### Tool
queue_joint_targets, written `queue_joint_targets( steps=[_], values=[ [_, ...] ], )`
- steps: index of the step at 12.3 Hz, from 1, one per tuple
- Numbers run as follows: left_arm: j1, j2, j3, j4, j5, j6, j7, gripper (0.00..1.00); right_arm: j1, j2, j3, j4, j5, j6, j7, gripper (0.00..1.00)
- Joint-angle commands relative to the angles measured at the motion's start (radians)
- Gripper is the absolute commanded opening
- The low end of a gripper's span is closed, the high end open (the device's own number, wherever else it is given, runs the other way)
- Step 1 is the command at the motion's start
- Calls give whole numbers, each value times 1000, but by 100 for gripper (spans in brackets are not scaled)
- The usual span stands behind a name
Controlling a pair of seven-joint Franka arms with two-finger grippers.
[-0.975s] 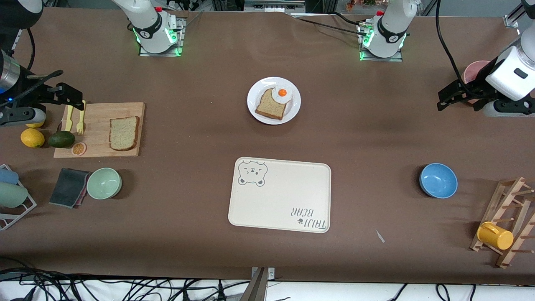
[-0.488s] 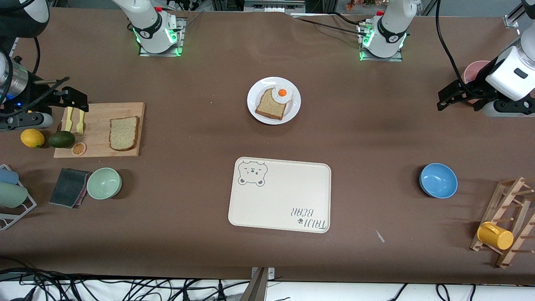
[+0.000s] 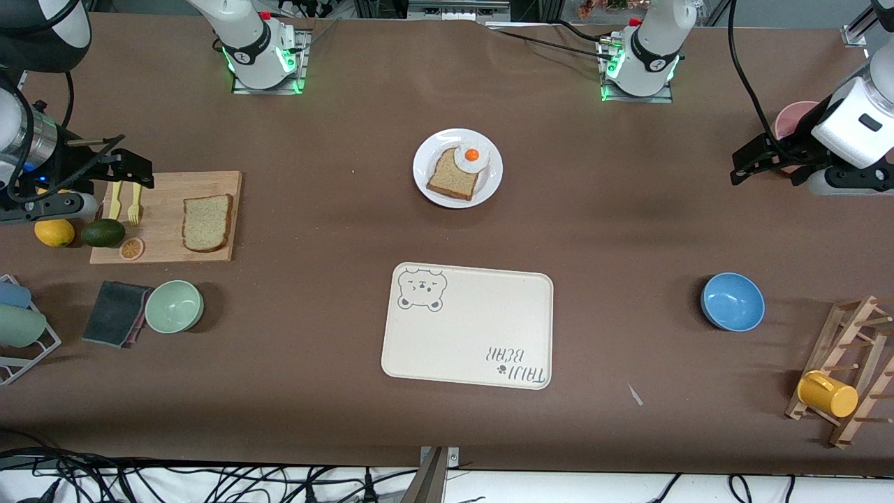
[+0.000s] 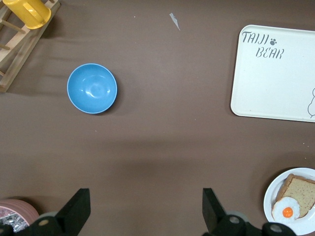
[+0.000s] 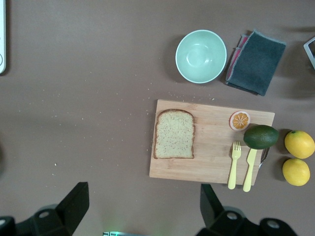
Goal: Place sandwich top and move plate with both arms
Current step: 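Reach the right gripper down to the bread slice on the cutting board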
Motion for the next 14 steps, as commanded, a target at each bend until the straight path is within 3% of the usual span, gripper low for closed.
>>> queue_joint_targets(
  steps=[1, 9, 14],
  values=[
    [-4, -7, -3, 2, 31, -10, -7, 100, 1, 8, -2, -22, -11, 25, 12, 100],
    [-6, -5, -3, 3, 31, -10, -9, 100, -1, 8, -5, -47, -11, 45, 12, 100],
    [-6, -5, -3, 3, 31, -10, -9, 100, -1, -10, -5, -269, -17, 273, 12, 100]
  ],
)
